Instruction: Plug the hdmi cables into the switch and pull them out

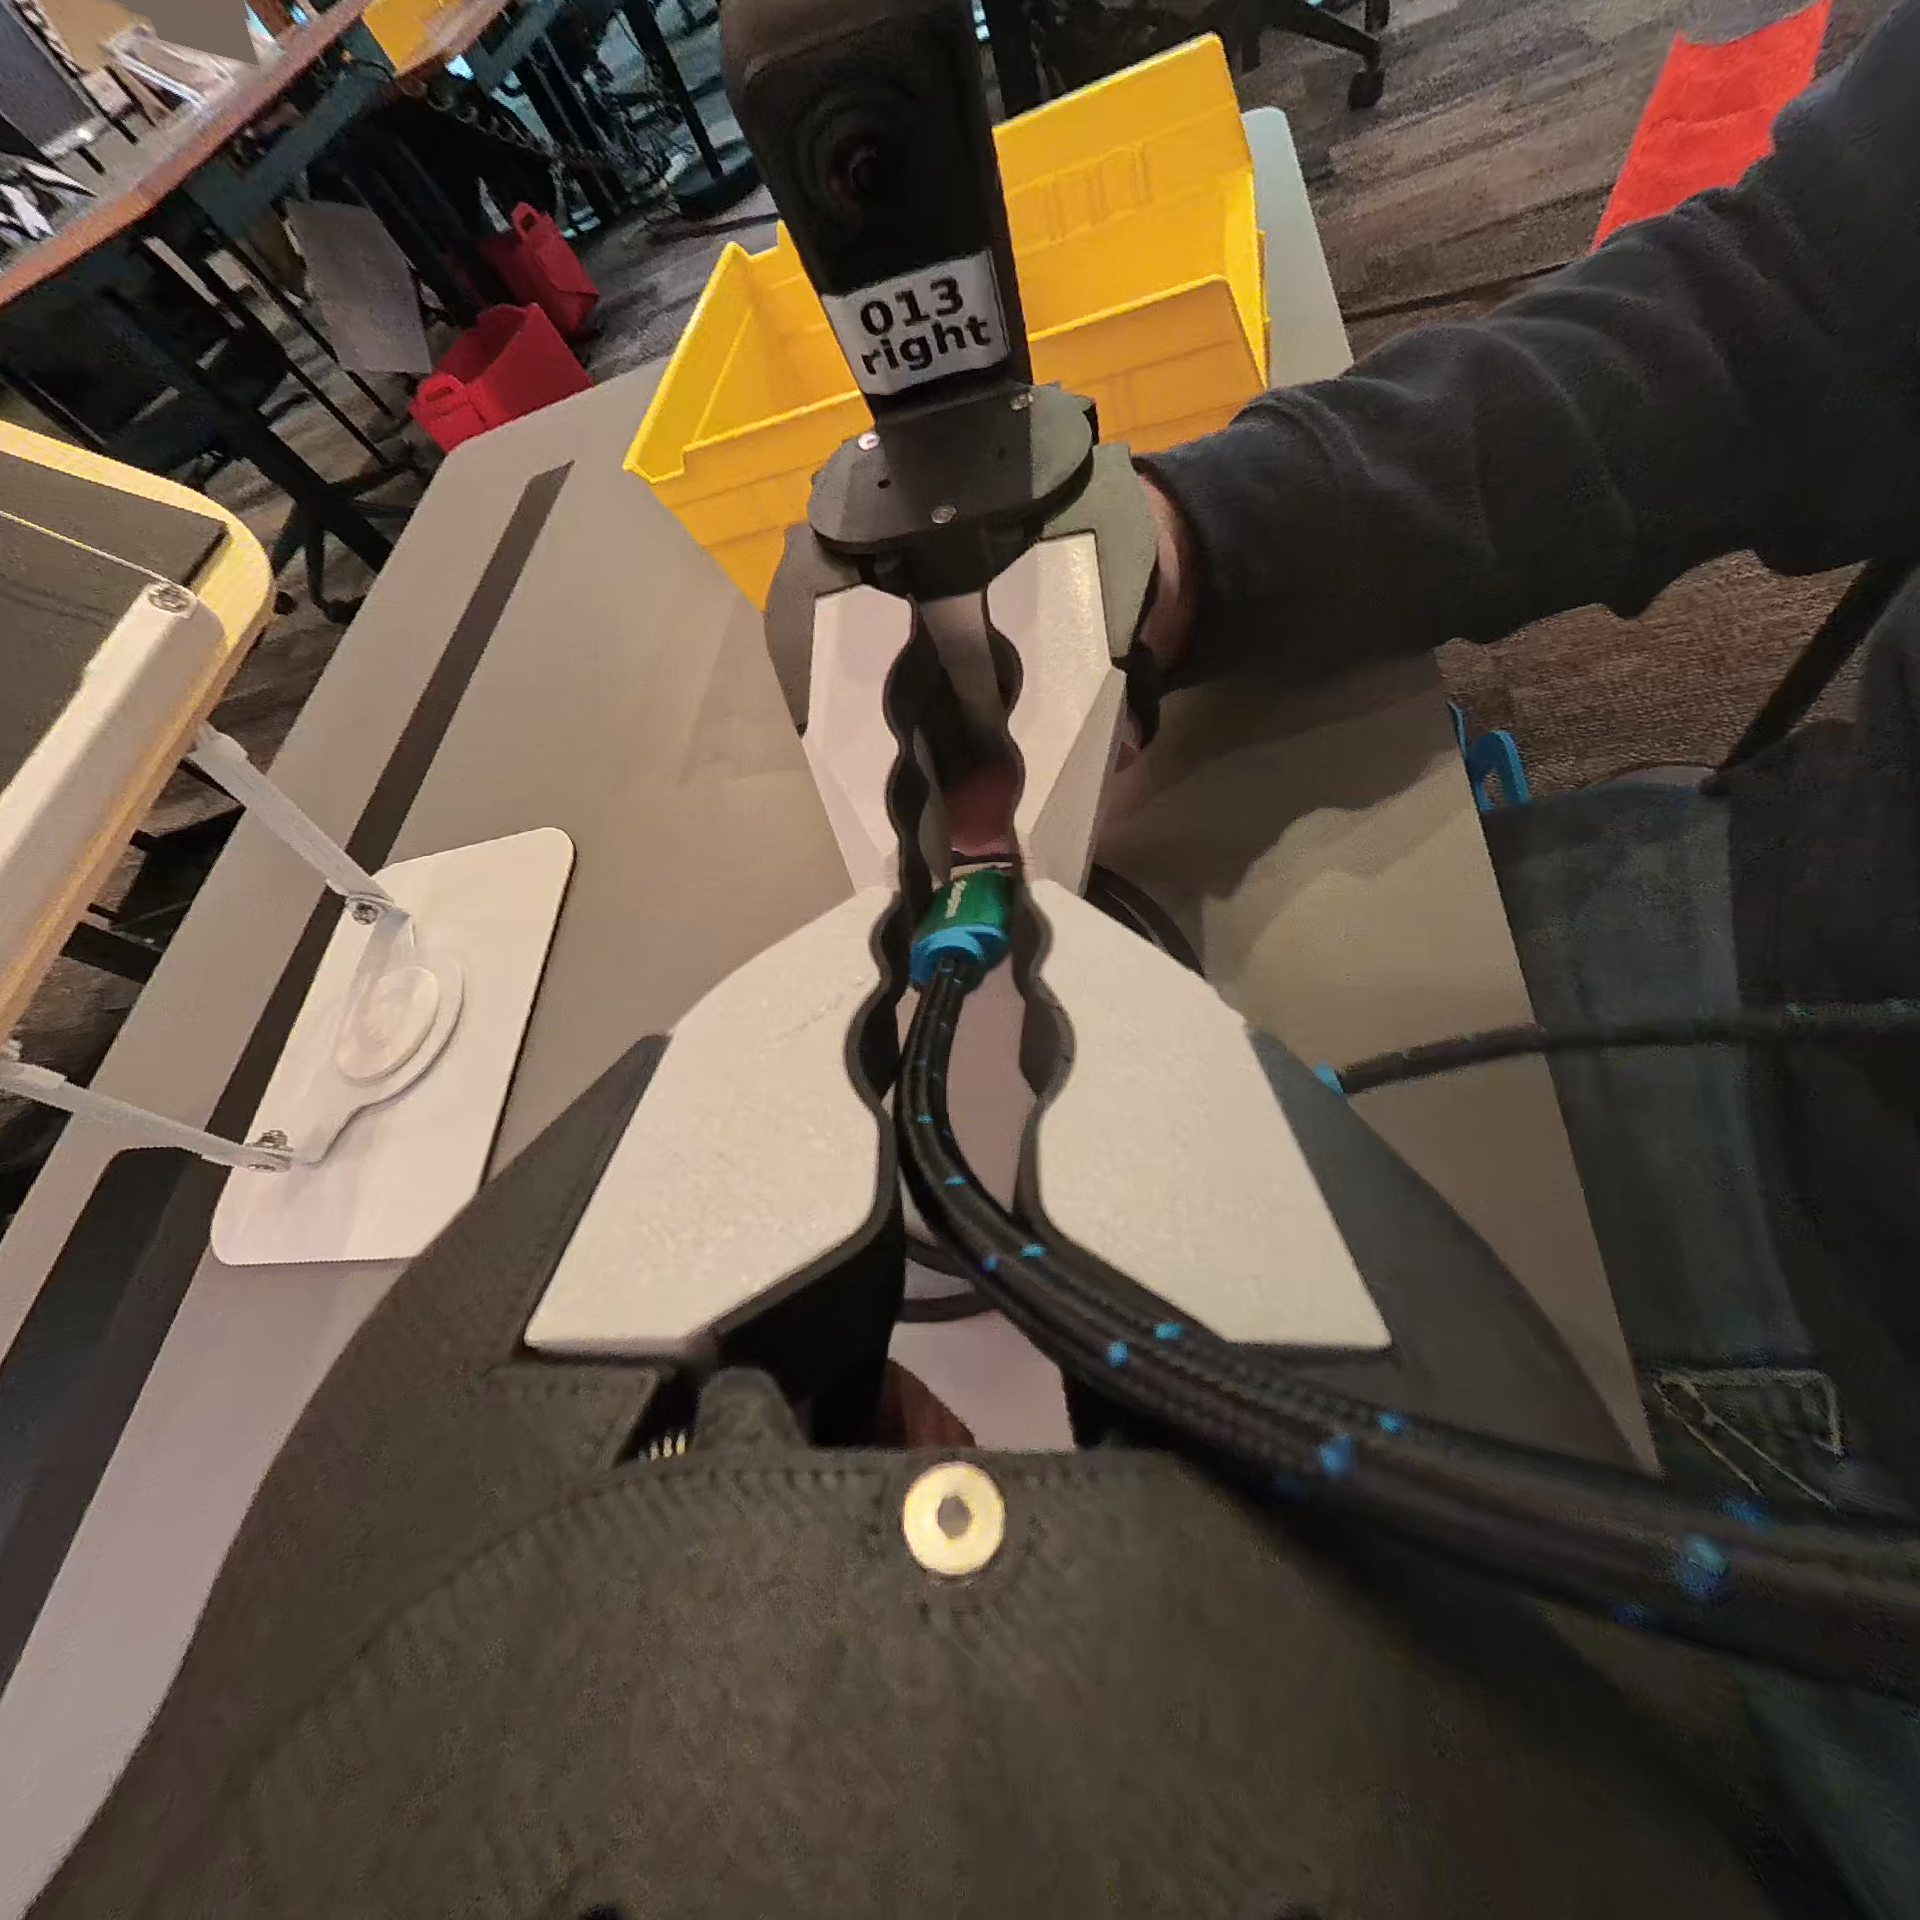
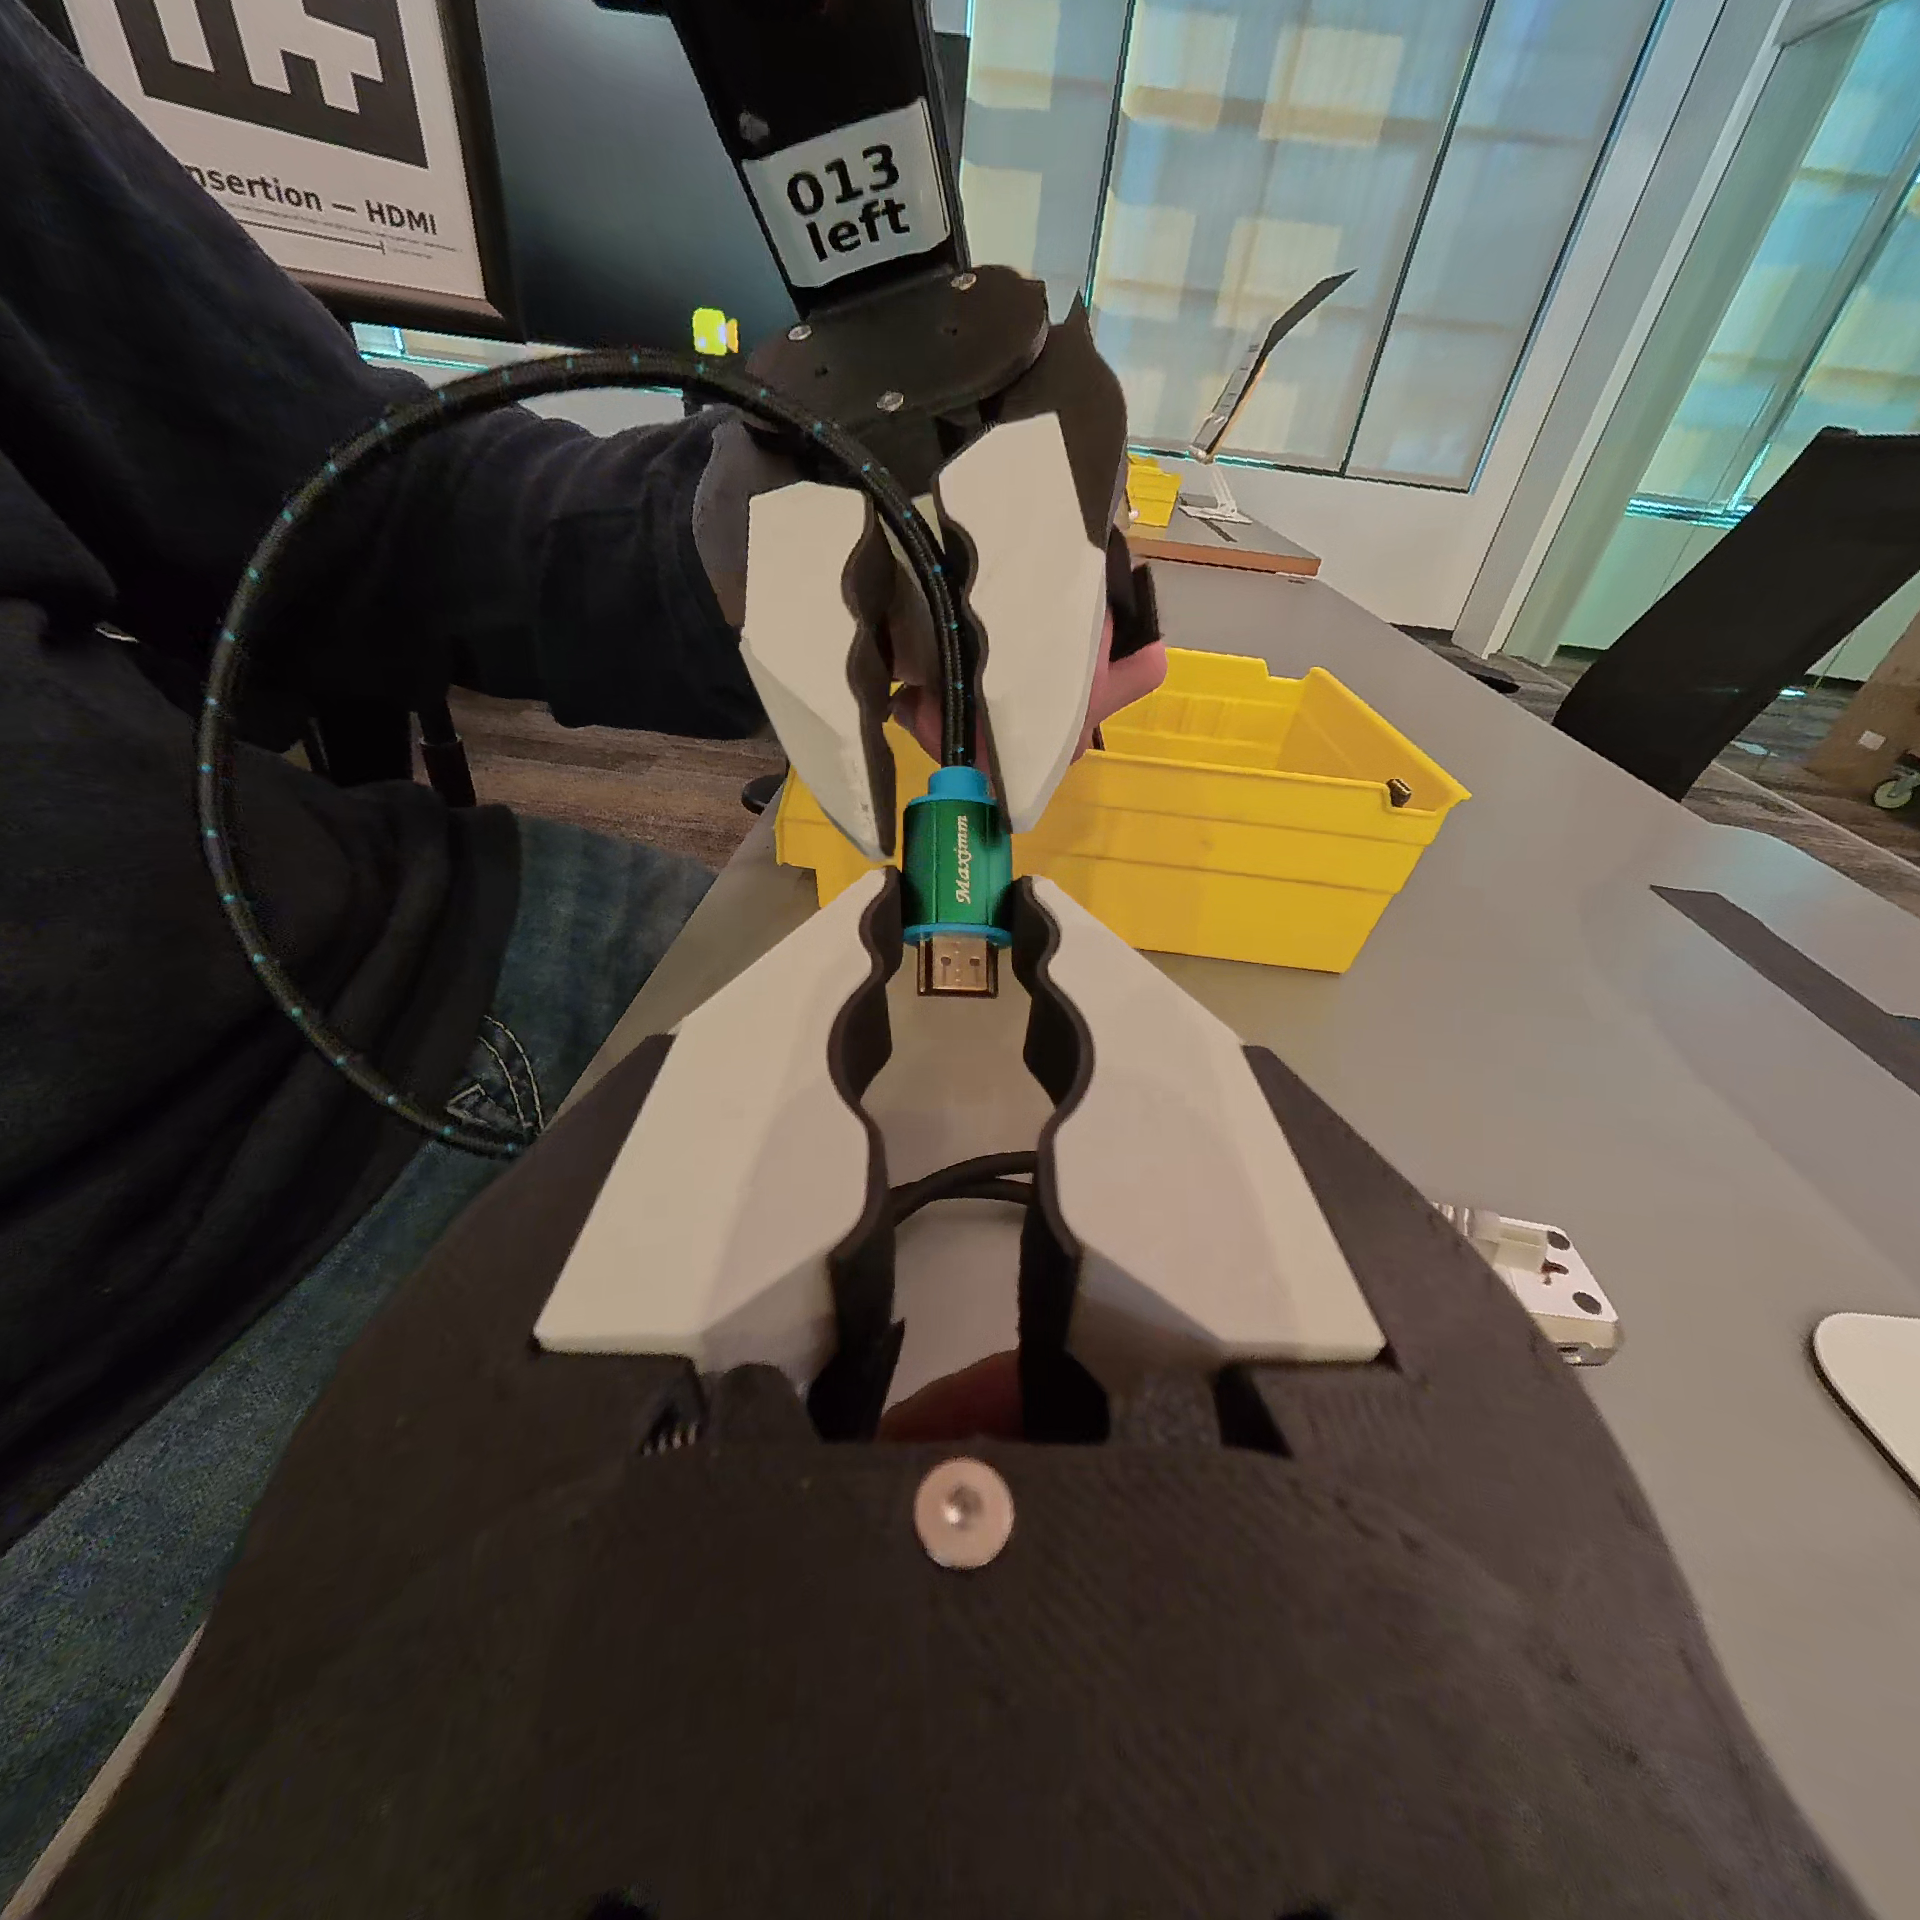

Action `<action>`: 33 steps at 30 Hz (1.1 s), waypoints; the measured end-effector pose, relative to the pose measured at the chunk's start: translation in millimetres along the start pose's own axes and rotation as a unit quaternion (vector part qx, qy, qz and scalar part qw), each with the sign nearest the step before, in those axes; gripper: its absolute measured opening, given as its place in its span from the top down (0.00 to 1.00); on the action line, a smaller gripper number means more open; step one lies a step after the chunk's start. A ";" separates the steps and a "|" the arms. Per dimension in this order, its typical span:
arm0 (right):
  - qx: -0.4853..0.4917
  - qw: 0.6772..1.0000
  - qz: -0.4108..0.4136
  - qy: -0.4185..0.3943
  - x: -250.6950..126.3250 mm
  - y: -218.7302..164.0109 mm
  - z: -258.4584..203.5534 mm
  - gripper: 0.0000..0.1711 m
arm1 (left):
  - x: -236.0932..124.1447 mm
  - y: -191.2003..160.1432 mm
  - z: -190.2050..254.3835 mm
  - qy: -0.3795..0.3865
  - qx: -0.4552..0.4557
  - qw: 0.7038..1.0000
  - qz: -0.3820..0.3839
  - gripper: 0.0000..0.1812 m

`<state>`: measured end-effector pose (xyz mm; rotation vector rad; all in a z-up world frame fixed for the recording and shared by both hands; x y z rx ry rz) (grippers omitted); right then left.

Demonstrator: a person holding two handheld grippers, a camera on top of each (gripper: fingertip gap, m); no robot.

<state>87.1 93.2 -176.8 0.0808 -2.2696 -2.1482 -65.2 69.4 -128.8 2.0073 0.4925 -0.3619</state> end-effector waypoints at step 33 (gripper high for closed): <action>-0.048 0.998 -0.003 -0.033 -1.6 -0.2 -3.0 0.90 | 2.3 -1.6 -3.1 -0.006 -0.066 0.998 -0.003 0.89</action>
Point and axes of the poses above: each gripper's, where its closed fingertips meet, x out along the fingers, y out of its top, z = x × y across the jaws, the point moved 9 cm from there along -x, back along the fingers, and after that the axes turned 9 degrees about x, right-handed, at the moved point
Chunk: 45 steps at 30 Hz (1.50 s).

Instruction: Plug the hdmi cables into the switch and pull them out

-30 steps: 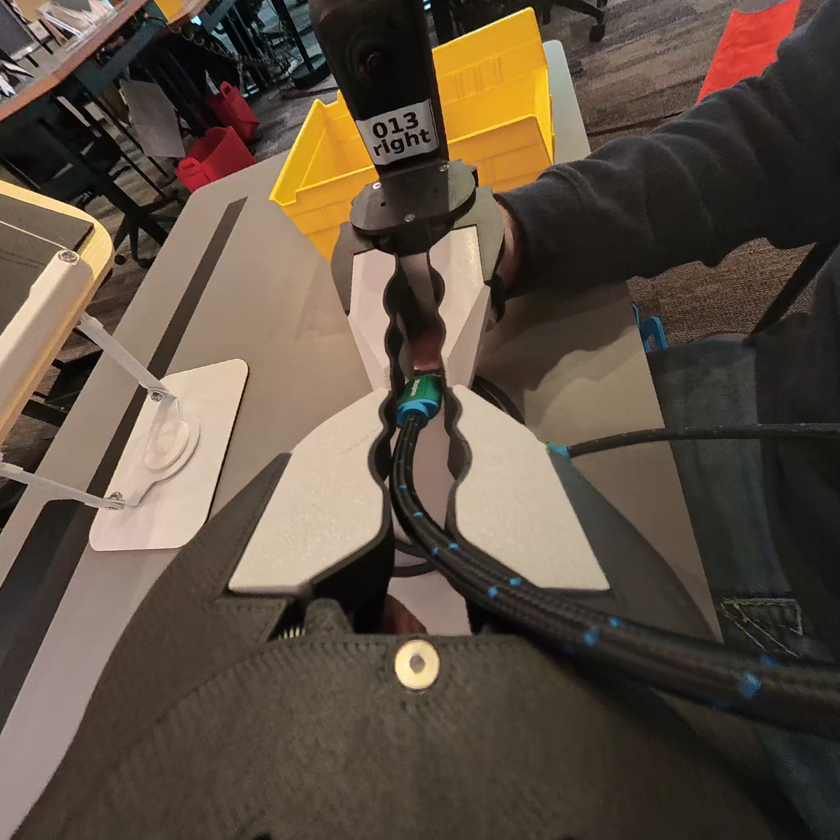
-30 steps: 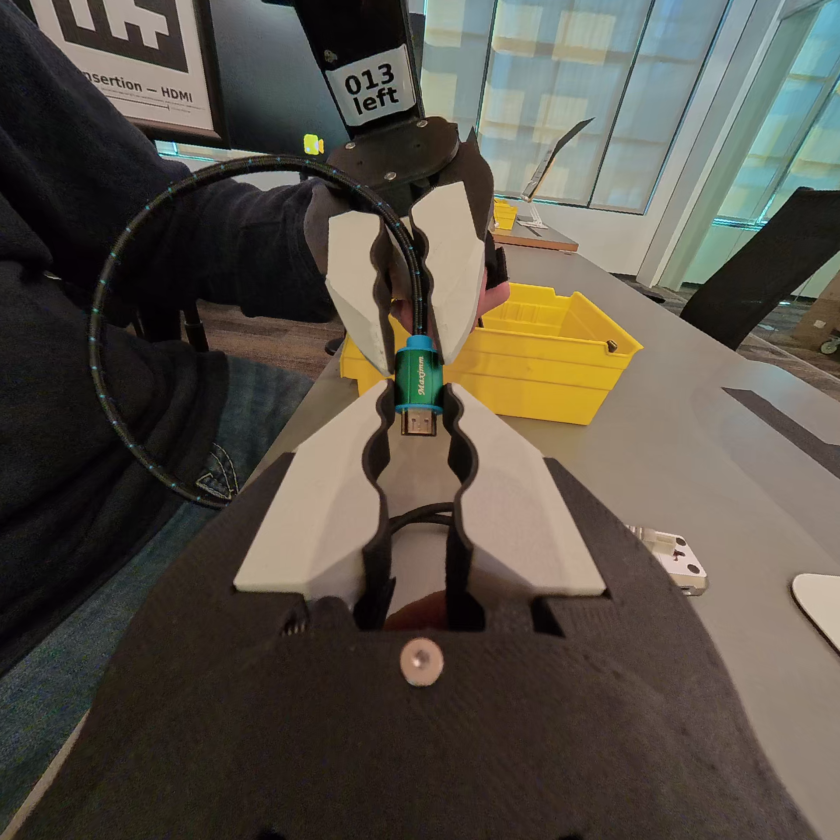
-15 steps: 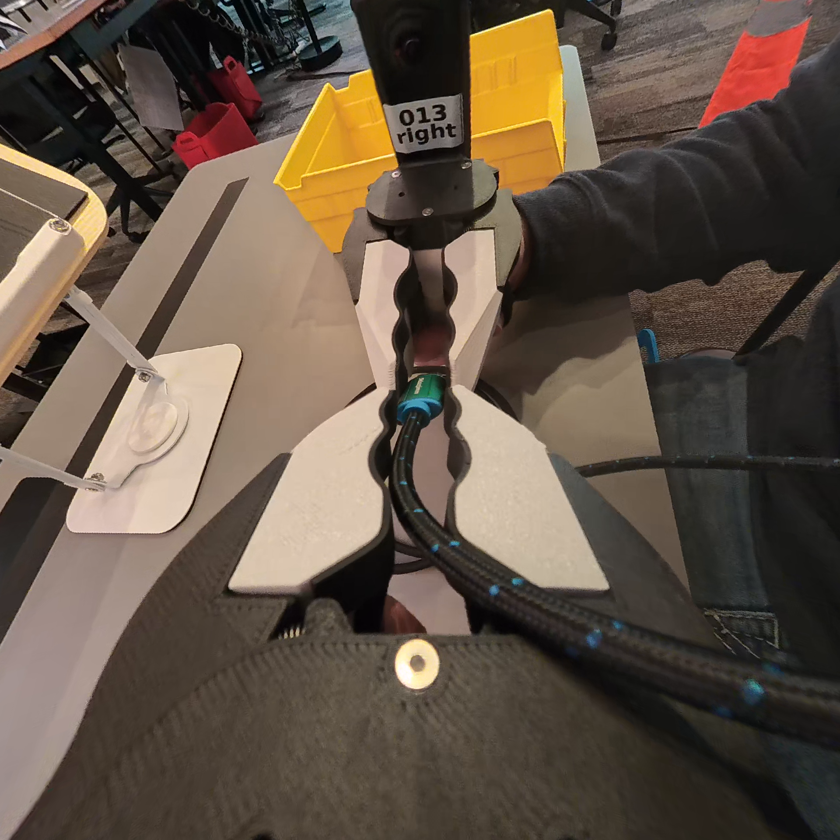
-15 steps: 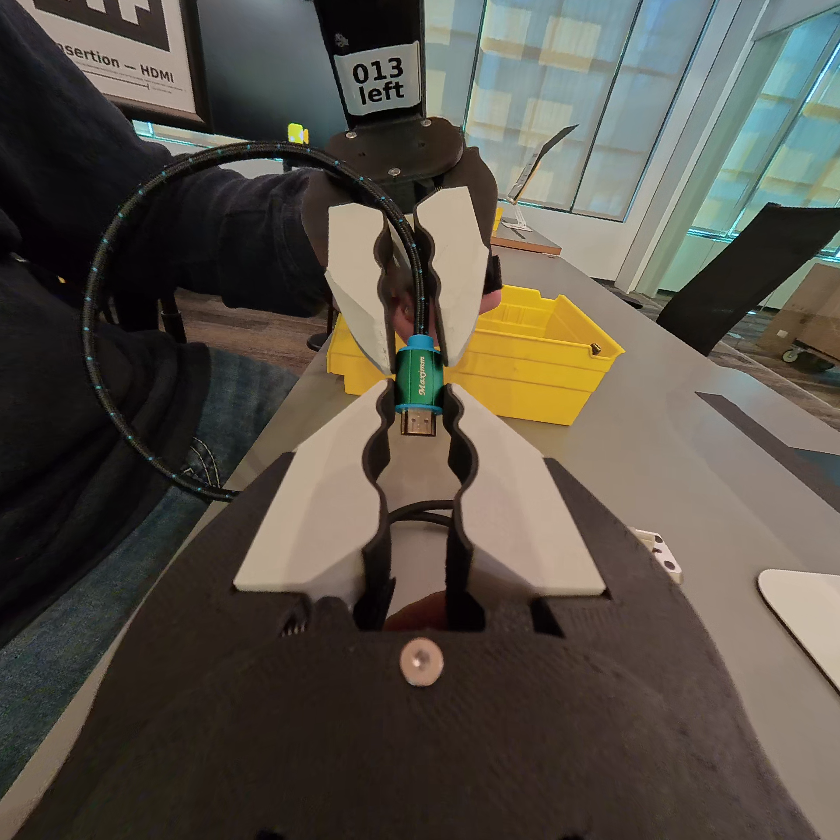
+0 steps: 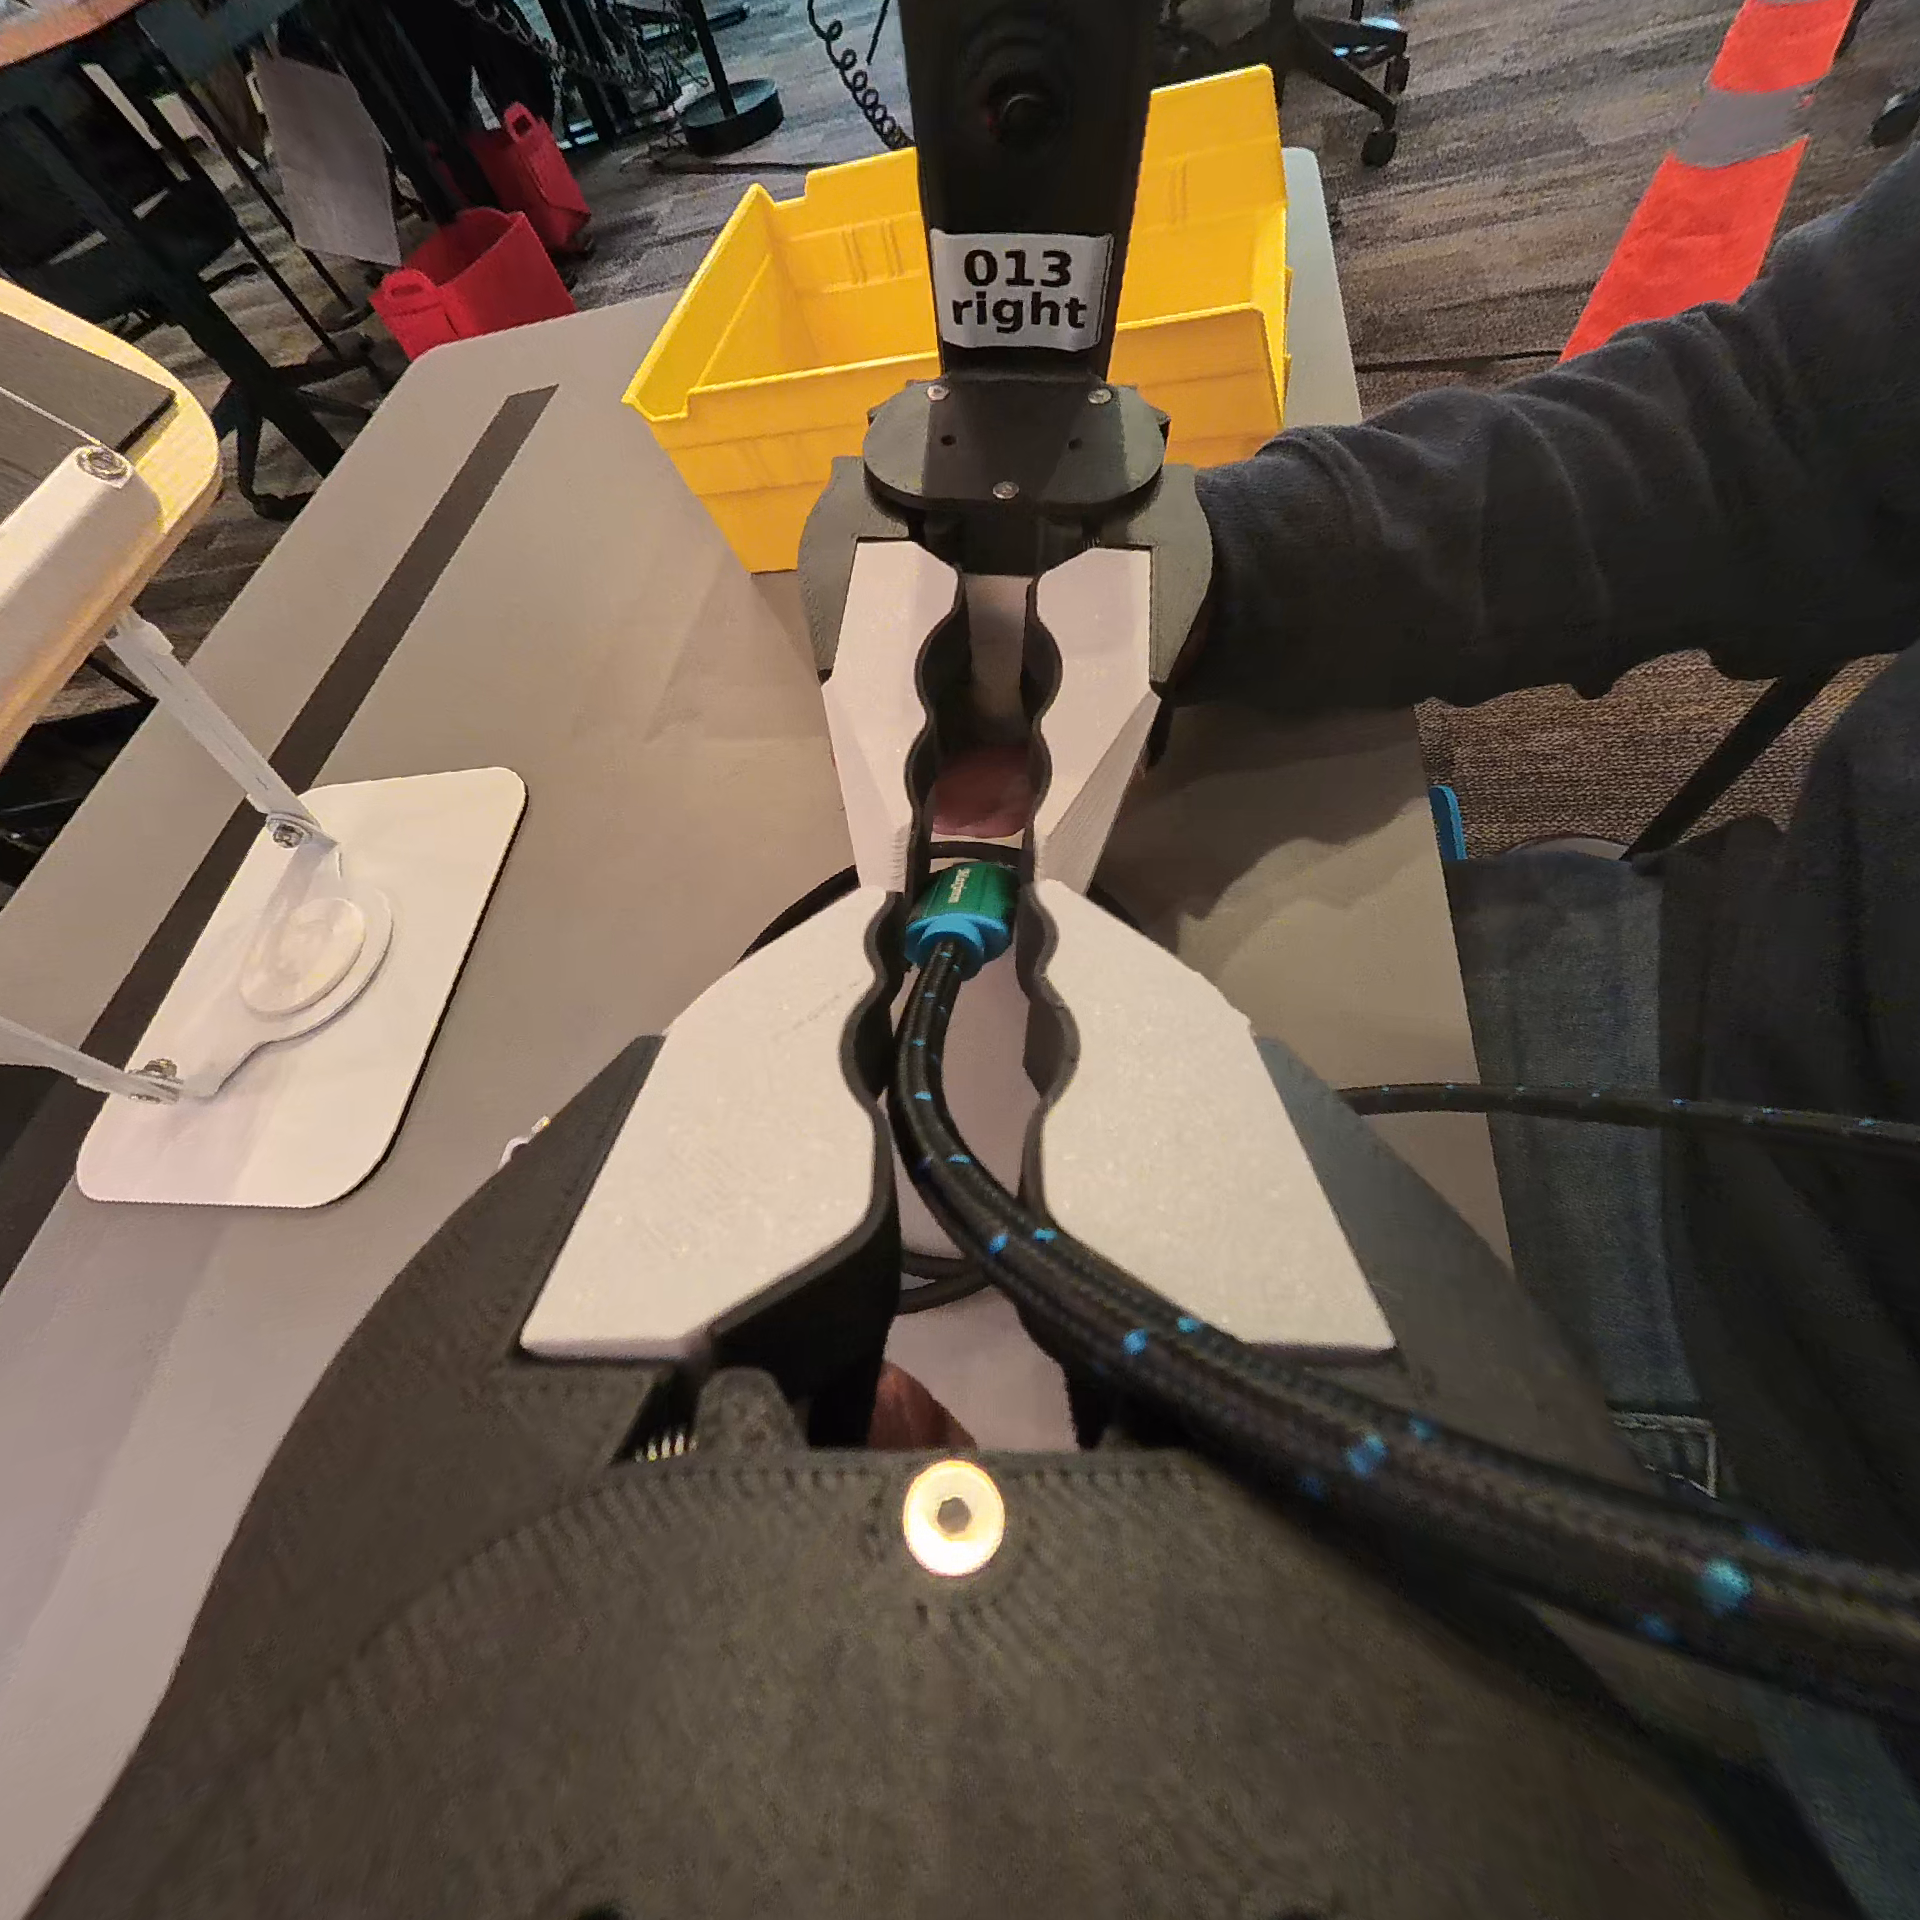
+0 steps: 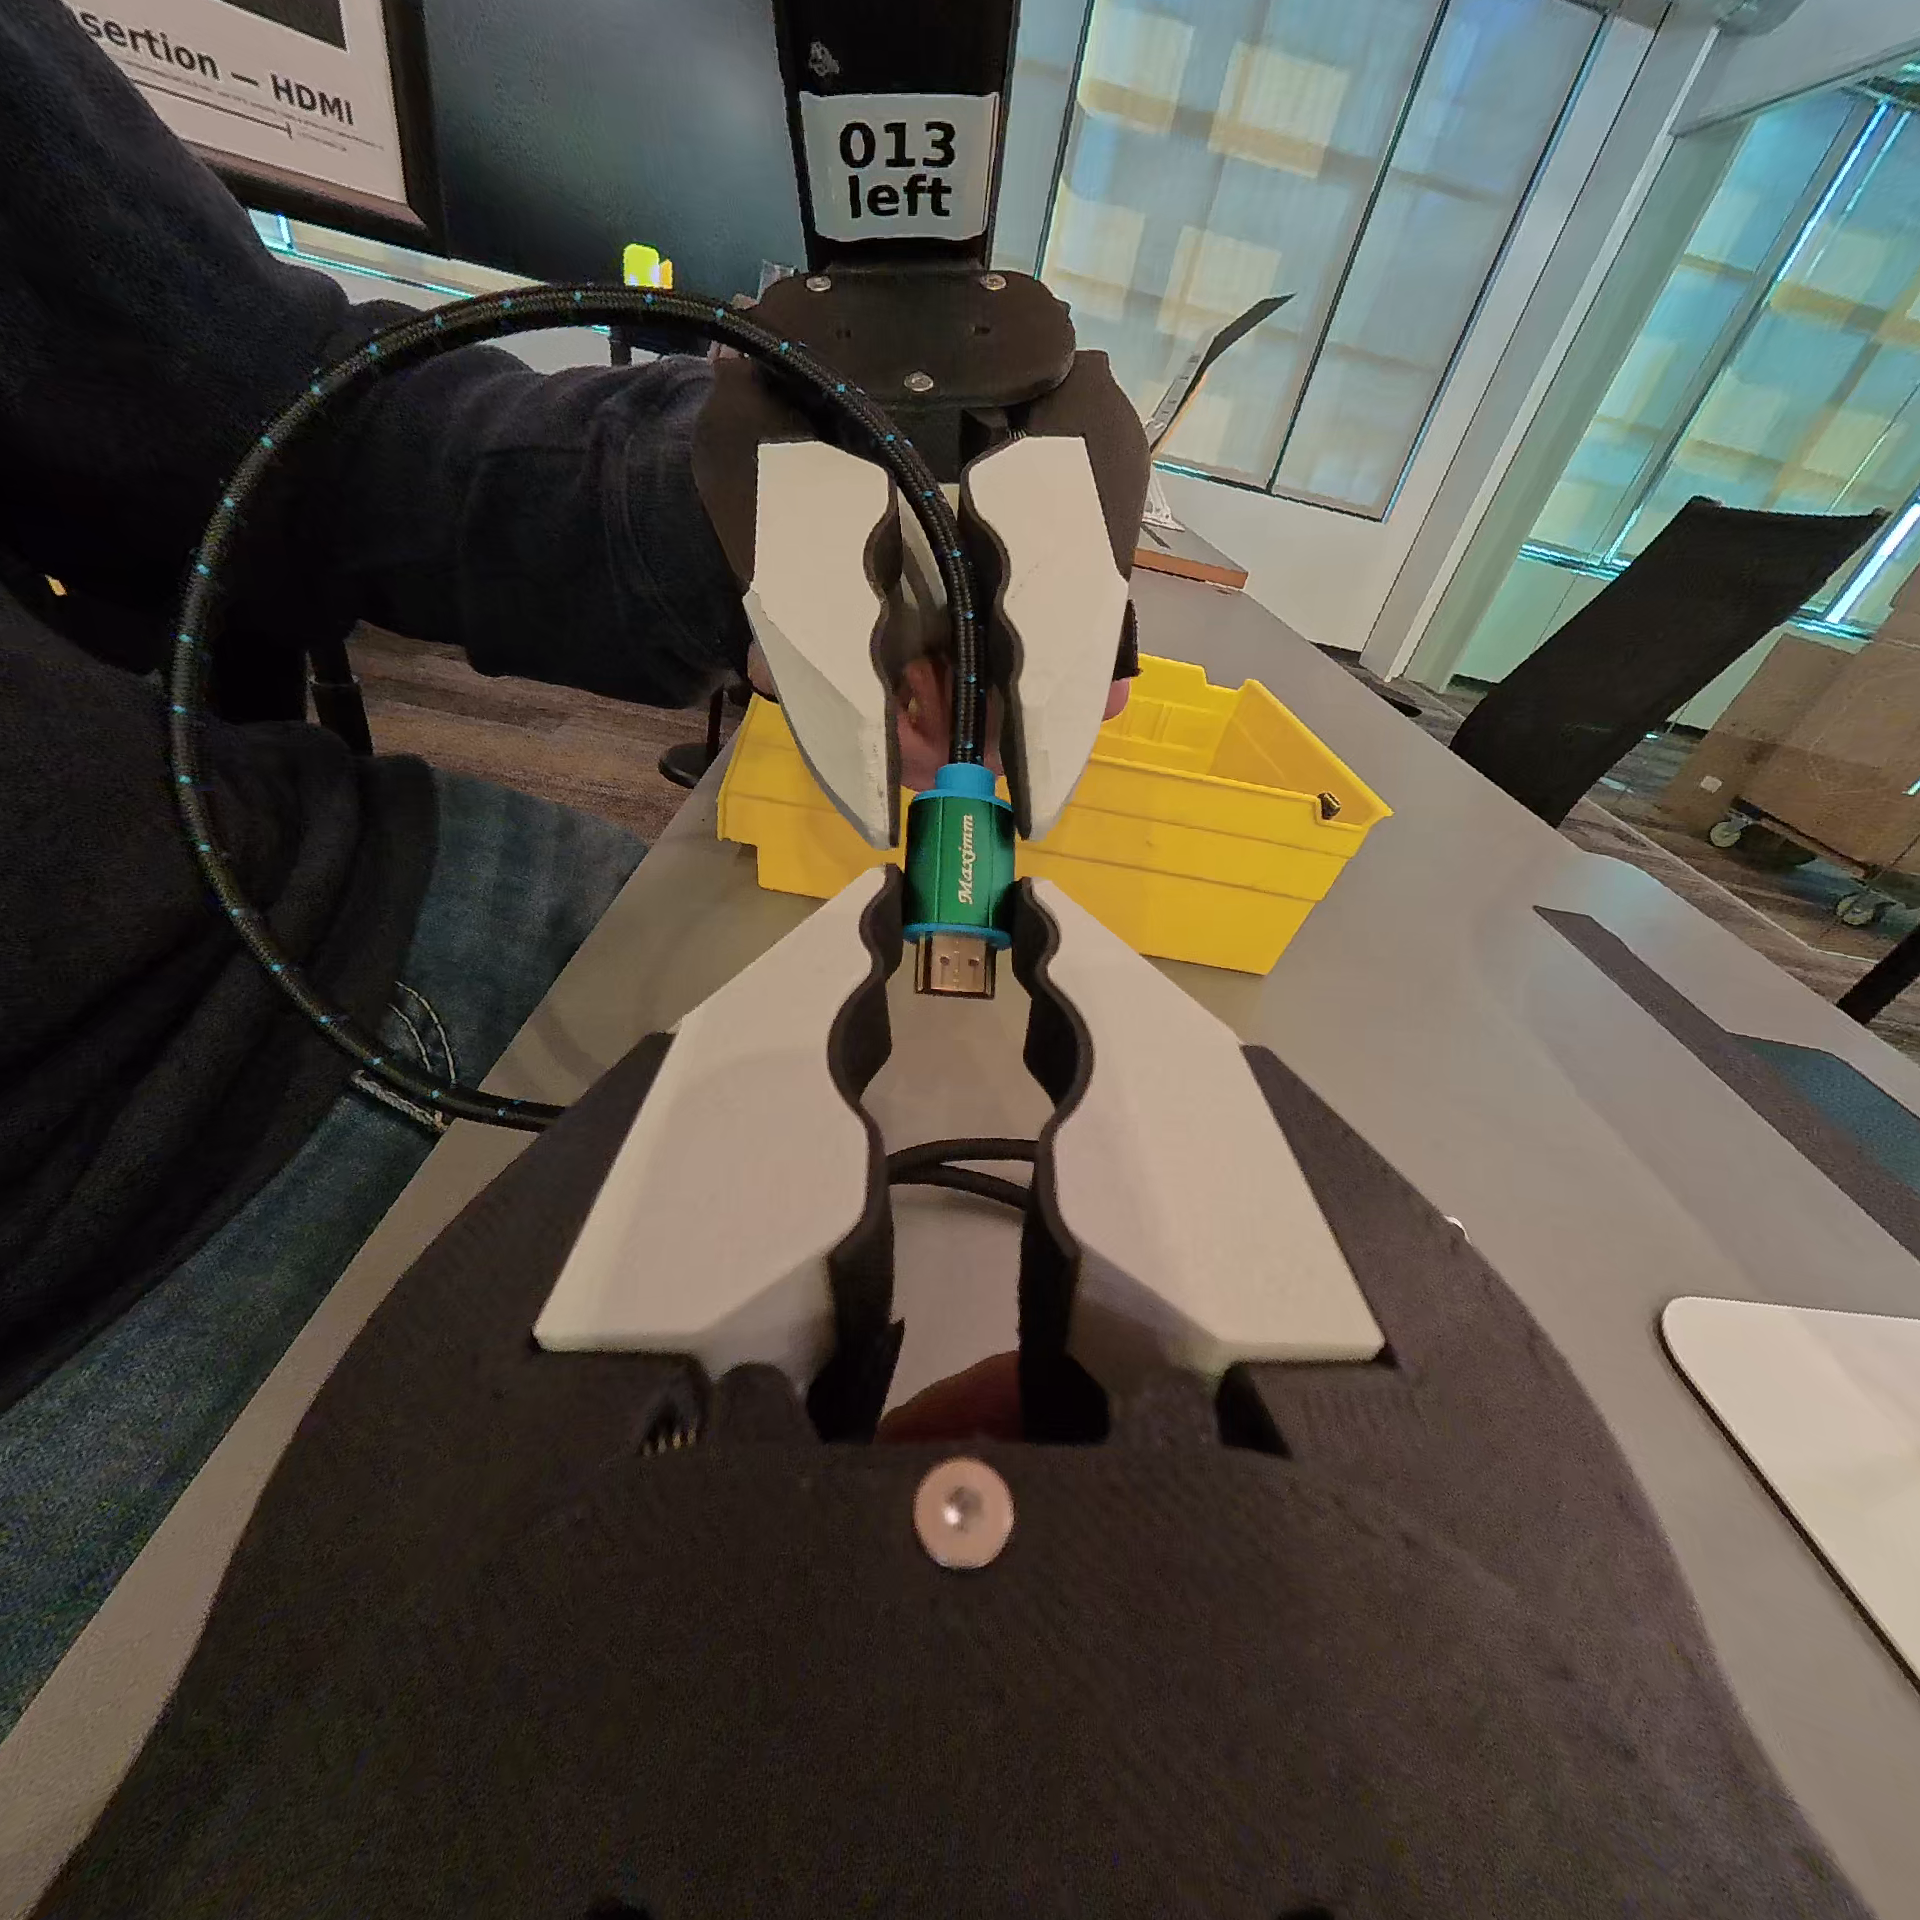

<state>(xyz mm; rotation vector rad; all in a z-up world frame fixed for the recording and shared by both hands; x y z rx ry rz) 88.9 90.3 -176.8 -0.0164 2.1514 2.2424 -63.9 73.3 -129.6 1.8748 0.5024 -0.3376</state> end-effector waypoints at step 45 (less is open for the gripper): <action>0.017 0.999 0.009 -0.037 -7.2 -0.6 9.6 0.84 | -5.4 -2.7 -3.7 0.026 -0.002 1.000 0.007 0.89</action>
Point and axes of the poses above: each gripper's, where its closed fingertips meet, x out along the fingers, y out of its top, z = x × y across the jaws, the point moved 9 cm from there along -x, back along the fingers, and after that the axes turned 9 degrees about x, right-handed, at the moved point
